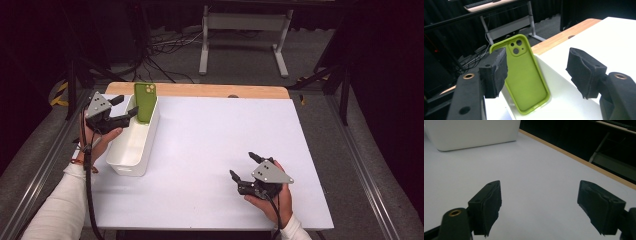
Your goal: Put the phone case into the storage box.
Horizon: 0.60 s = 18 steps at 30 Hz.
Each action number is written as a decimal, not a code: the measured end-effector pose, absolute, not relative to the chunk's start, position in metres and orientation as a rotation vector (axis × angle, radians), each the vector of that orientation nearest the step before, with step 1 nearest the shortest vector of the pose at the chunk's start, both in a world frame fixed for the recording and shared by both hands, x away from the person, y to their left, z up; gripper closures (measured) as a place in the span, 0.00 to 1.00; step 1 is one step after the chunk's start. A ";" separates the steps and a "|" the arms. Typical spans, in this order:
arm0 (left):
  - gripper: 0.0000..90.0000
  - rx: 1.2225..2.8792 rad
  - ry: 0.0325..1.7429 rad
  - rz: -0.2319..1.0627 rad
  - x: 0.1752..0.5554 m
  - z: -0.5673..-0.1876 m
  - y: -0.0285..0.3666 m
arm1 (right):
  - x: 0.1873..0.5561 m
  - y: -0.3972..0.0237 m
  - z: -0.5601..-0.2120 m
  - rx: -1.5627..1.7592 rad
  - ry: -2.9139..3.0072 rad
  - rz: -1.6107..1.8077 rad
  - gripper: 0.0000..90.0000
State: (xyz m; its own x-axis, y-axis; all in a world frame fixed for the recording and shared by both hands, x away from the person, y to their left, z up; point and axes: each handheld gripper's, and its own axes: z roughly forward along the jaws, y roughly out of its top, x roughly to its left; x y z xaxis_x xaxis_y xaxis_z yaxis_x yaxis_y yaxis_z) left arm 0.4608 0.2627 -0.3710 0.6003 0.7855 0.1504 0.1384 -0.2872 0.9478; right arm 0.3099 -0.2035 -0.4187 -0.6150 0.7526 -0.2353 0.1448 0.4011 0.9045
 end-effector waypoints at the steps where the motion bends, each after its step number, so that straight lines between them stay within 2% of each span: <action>1: 0.37 1.770 0.753 0.763 0.459 -0.371 0.263 | 0.310 -0.203 -0.419 0.763 2.016 1.212 0.23; 18: 0.30 1.740 0.719 0.723 0.433 -0.369 0.263 | 0.309 -0.202 -0.418 0.750 2.018 1.201 0.23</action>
State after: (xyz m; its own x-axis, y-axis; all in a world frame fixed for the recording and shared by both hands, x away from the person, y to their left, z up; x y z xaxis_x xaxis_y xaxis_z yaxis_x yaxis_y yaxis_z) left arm 0.4327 0.2635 -0.3692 0.6337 0.7640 0.1211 0.1166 -0.2491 0.9614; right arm 0.3091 -0.2023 -0.4184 -0.6153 0.7481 -0.2485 0.1383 0.4128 0.9003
